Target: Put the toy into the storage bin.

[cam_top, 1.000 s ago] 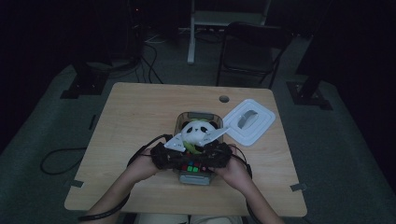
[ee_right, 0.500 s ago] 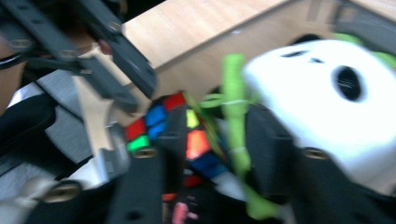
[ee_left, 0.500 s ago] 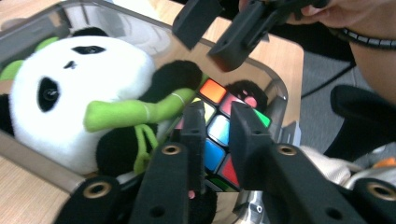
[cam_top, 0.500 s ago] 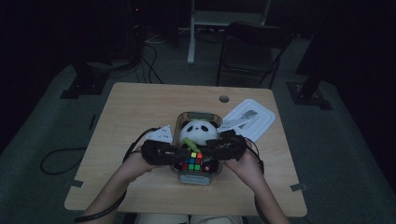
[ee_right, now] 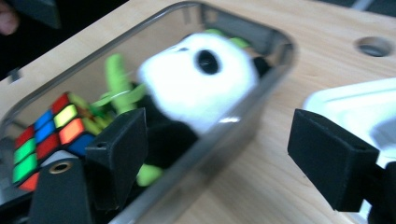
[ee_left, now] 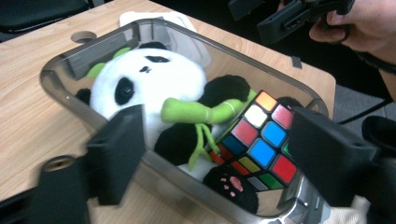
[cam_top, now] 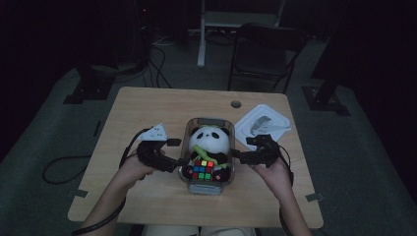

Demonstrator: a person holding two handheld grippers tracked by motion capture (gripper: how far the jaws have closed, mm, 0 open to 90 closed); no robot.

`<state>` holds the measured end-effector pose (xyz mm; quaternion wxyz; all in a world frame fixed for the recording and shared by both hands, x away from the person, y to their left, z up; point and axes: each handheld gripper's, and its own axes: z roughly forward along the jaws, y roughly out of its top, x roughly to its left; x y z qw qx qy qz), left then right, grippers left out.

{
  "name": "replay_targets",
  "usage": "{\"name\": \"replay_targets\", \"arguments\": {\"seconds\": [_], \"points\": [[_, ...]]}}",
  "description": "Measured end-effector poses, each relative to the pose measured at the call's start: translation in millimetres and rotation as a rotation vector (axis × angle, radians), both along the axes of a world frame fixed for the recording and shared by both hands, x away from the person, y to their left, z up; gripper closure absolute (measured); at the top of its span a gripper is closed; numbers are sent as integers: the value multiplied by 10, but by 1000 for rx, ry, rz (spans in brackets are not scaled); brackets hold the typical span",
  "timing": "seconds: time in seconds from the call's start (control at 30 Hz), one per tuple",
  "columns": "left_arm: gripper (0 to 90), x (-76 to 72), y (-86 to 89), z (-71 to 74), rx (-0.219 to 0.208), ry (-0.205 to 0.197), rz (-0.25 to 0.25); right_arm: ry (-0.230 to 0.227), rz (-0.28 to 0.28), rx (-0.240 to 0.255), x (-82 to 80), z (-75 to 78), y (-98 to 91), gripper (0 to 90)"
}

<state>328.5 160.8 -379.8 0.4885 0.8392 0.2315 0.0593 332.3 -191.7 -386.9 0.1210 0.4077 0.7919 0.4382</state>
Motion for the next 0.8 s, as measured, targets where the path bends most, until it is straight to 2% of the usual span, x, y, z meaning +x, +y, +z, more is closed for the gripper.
{"name": "replay_targets", "arguments": {"seconds": [0.1, 0.13, 0.2, 0.23, 0.27, 0.3, 0.37, 0.4, 0.43, 0.47, 0.5, 0.53, 0.6, 0.67, 0.73, 0.8], "points": [[164, 5, 22, -22, 15, -25, 18, 14, -15, 16, 15, -20, -57, 180], [87, 7, 34, -31, 35, -39, 26, 8, -43, 17, 23, -36, -87, 157], [87, 10, 62, -53, 53, -45, 51, 4, -69, -3, 38, -68, -129, 120], [85, 17, 82, -69, 50, -42, 51, -2, -84, -6, 44, -84, -152, 120], [33, 26, 101, -89, 59, -27, 67, -8, -95, -15, 48, -101, -173, 120], [4, 28, 117, -102, 64, -30, 80, -13, -102, -20, 57, -127, -198, 120], [4, 39, 167, -134, 64, -30, 101, -32, -144, -32, 67, -163, -231, 120], [4, 42, 189, -152, 61, -33, 110, -37, -146, -36, 71, -181, -244, 120], [4, 46, 216, -173, 61, -44, 115, -46, -145, -55, 79, -207, -263, 120], [4, 44, 231, -187, 56, -54, 116, -64, -172, -79, 86, -236, -287, 121], [4, 51, 260, -209, 52, -63, 115, -75, -187, -73, 89, -252, -309, 121], [4, 58, 274, -224, 55, -59, 123, -79, -187, -31, 100, -278, -357, 121], [4, 76, 312, -273, 65, -74, 140, -79, -197, 2, 119, -321, -423, 121], [5, 89, 329, -299, 69, -67, 148, -84, -207, -12, 122, -333, -436, 121], [5, 120, 374, -391, 77, -60, 167, -102, -234, -68, 141, -396, -478, 121], [5, 133, 395, -443, 77, -59, 169, -101, -237, -54, 157, -440, -506, 121]]}}
